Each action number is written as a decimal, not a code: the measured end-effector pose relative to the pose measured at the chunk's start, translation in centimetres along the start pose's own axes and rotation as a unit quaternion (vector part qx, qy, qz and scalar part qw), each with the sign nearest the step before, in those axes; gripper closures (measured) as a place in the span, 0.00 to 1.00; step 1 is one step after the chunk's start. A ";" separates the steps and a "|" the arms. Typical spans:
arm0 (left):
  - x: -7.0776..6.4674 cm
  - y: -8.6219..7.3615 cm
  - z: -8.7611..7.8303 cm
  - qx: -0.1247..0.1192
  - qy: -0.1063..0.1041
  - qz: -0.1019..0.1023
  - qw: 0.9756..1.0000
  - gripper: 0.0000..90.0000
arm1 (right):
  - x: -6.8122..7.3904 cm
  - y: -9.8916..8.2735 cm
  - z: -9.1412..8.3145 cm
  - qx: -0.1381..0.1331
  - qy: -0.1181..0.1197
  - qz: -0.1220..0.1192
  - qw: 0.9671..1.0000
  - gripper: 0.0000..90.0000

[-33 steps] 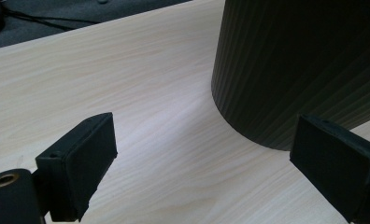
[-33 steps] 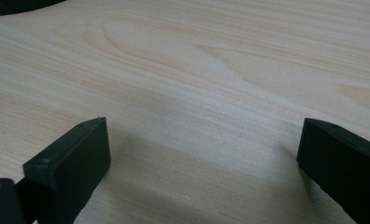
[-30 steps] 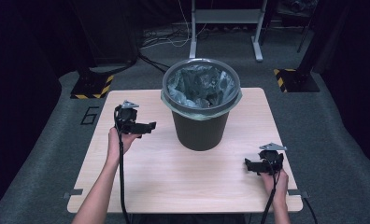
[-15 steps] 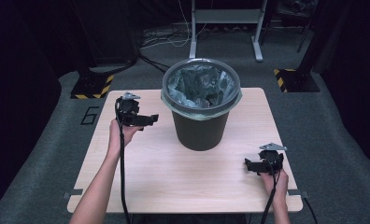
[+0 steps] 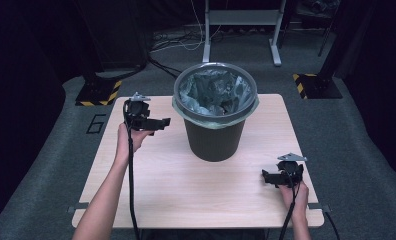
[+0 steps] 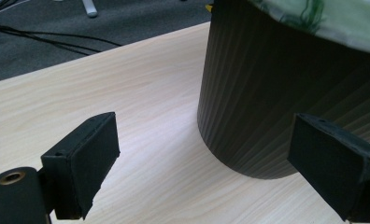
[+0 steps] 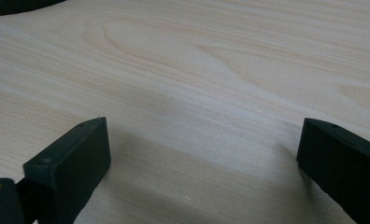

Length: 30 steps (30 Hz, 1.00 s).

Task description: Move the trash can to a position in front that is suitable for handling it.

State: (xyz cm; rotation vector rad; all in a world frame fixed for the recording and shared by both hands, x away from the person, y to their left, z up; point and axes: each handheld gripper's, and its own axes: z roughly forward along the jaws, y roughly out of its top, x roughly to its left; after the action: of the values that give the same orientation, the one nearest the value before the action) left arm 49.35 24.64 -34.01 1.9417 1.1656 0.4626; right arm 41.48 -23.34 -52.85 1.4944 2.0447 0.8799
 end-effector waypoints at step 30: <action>-0.8 9.8 -1.5 -0.033 -0.017 -0.020 0.999 0.15 | 0.0 0.0 0.0 0.000 0.000 0.000 1.000 0.03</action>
State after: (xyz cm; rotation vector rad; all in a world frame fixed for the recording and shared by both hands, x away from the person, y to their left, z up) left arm 53.46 22.21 -25.25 1.8584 1.1512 0.4395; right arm 41.51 -23.36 -52.84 1.4947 2.0442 0.8802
